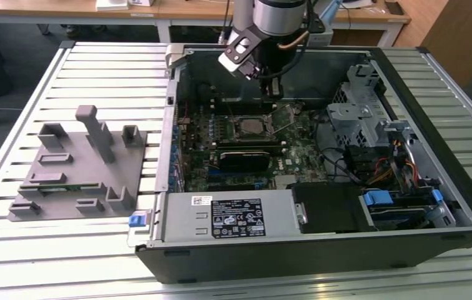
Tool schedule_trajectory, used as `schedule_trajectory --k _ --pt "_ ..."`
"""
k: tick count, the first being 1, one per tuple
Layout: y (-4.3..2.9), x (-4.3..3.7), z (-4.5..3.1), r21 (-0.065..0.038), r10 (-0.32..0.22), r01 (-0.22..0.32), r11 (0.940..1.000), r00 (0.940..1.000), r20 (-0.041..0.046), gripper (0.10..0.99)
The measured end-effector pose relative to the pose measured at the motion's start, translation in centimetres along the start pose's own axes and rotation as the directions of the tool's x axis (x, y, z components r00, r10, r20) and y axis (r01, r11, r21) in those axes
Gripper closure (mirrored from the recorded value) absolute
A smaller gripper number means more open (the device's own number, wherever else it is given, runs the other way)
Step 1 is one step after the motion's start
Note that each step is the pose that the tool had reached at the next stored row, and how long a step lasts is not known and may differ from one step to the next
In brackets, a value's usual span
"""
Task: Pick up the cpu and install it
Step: 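Close the cpu cover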
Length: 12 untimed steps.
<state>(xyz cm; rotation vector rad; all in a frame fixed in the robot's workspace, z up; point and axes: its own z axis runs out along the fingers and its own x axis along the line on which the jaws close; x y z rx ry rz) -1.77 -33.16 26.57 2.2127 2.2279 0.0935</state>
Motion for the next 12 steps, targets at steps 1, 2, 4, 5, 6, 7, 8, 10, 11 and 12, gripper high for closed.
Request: schedule_trajectory --k 1,2,4,5,6,7,8,10,11,12 --pt "0.09 -0.06 0.02 0.000 0.000 0.000 1.0000 1.0000 -0.0032 0.980" --pt "0.33 -0.06 0.04 0.002 0.000 0.000 1.0000 1.0000 -0.0044 0.980" --pt "1.14 -0.07 0.12 0.009 0.001 -0.001 1.0000 1.0000 -0.0056 0.980" --pt "1.56 -0.07 0.17 0.013 0.001 -0.001 0.9999 1.0000 -0.0064 0.980" --pt "1.92 -0.07 0.22 0.016 0.001 -0.001 0.9999 1.0000 -0.0070 0.980" --pt "2.20 -0.07 0.26 0.019 0.001 -0.001 0.9998 1.0000 -0.0069 0.980" --pt "2.43 -0.06 0.28 0.019 0.001 -0.001 0.9998 1.0000 -0.0067 0.980" --pt "2.67 -0.07 0.33 0.019 0.001 -0.001 0.9998 1.0000 -0.0068 0.980" --pt "2.74 -0.06 0.36 0.019 0.000 0.000 0.9998 1.0000 -0.0070 0.980" --pt "2.80 -0.07 0.38 0.019 -0.003 0.003 0.9998 1.0000 -0.0070 0.980"
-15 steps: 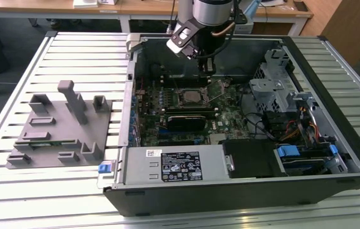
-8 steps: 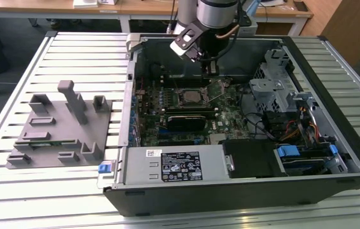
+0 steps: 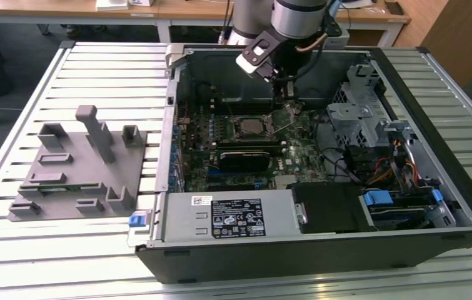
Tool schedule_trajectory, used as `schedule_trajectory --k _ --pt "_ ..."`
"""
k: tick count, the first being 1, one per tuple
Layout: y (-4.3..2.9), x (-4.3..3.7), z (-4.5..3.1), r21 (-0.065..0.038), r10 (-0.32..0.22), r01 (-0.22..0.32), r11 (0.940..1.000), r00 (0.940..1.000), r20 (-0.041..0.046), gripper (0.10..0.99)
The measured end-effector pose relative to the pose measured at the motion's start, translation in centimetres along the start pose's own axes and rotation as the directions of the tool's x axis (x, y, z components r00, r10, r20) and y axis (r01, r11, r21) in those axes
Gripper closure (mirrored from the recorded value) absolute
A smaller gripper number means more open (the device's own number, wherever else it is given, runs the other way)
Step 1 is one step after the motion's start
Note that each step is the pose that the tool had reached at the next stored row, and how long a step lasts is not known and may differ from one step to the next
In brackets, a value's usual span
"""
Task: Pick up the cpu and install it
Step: 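Close the cpu cover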
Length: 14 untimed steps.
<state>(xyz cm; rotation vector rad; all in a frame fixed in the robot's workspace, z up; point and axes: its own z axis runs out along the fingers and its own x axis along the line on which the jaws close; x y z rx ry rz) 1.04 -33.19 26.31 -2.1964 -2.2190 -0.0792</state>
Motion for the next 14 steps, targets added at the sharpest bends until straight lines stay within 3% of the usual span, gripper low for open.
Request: schedule_trajectory --k 14 --pt "2.10 0.12 0.40 0.001 -0.021 0.021 0.9998 0.9998 -0.0004 0.980"
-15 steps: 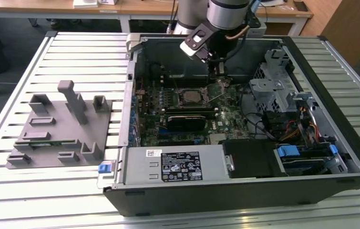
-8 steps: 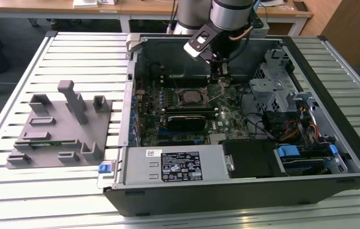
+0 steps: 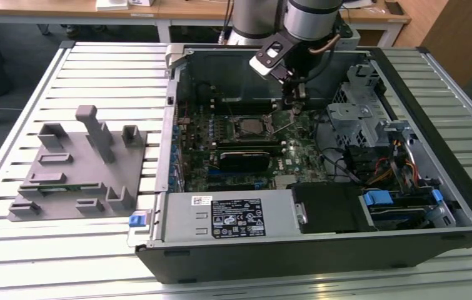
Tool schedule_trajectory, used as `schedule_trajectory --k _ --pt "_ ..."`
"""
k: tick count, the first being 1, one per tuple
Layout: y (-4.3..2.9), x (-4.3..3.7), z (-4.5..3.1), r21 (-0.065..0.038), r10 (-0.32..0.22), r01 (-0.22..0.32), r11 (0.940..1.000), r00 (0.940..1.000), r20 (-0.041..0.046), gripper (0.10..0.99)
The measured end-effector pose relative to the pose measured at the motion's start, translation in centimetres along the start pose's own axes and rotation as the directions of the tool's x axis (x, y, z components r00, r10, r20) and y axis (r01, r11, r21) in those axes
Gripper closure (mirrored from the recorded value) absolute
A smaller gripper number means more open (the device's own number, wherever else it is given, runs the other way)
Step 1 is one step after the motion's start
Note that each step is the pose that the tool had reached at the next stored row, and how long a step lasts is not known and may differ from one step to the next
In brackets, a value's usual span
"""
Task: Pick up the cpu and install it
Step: 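Close the cpu cover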
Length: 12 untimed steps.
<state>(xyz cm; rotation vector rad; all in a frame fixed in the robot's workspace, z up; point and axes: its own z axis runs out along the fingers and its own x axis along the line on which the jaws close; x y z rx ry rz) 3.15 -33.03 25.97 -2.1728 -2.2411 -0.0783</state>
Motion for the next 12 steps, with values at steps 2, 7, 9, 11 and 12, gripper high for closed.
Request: schedule_trajectory --k 2,7,9,11,12 --pt "0.19 0.03 0.05 0.000 0.000 0.000 1.0000 1.0000 0.0004 0.980" --pt "0.54 0.13 0.14 0.000 0.000 0.000 1.0000 1.0000 0.0053 0.980" --pt "0.70 0.16 0.19 0.000 0.000 0.000 1.0000 1.0000 0.0081 0.980" --pt "0.87 0.18 0.24 0.000 0.000 0.000 1.0000 0.9999 0.0111 0.980" --pt "0.96 0.19 0.26 0.000 0.000 0.000 1.0000 0.9999 0.0126 0.980"
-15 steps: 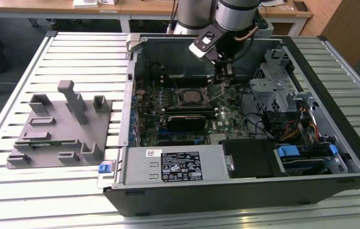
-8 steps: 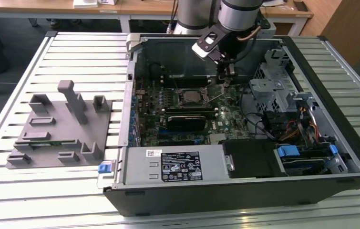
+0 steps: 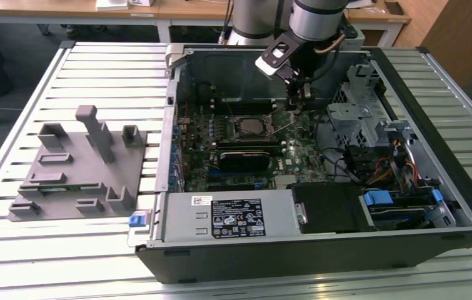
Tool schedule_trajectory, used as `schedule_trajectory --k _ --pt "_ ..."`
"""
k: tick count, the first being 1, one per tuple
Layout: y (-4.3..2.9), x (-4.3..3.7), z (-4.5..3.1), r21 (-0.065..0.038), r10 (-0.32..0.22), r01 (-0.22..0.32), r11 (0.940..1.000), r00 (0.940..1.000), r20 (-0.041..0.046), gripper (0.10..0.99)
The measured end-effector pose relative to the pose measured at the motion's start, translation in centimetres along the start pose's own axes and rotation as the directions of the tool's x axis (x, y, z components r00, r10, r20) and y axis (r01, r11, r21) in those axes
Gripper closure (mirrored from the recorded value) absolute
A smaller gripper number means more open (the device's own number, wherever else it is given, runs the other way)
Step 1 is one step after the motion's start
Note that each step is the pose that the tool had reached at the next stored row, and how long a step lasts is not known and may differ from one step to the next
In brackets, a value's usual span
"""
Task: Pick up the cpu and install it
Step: 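Close the cpu cover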
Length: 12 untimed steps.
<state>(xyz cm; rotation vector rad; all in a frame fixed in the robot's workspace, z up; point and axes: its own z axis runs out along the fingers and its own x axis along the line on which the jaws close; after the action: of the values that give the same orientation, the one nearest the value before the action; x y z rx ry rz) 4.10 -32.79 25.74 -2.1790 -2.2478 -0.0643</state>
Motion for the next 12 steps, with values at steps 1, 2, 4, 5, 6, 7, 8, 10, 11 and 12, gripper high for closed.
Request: schedule_trajectory --k 1,2,4,5,6,7,8,10,11,12 --pt "0.08 0.00 0.03 0.000 0.000 0.000 1.0000 1.0000 0.0008 0.980" --pt "0.16 0.02 0.07 0.000 0.000 0.000 1.0000 1.0000 0.0021 0.980" --pt "0.35 0.05 0.14 0.000 0.000 0.000 1.0000 1.0000 0.0036 0.980" --pt "0.47 0.08 0.17 0.000 0.000 0.000 1.0000 1.0000 0.0039 0.980" --pt "0.58 0.10 0.20 0.000 0.000 0.000 1.0000 1.0000 0.0043 0.980" --pt "0.68 0.12 0.22 0.000 -0.001 0.001 1.0000 1.0000 0.0047 0.980" --pt "0.74 0.14 0.24 0.000 -0.003 0.003 1.0000 1.0000 0.0050 0.980" --pt "0.86 0.16 0.29 0.000 -0.009 0.009 1.0000 0.9999 0.0054 0.980" --pt "0.93 0.18 0.32 0.001 -0.011 0.011 0.9999 0.9999 0.0054 0.980" --pt "1.03 0.20 0.35 0.001 -0.011 0.011 0.9999 0.9999 0.0057 0.980"
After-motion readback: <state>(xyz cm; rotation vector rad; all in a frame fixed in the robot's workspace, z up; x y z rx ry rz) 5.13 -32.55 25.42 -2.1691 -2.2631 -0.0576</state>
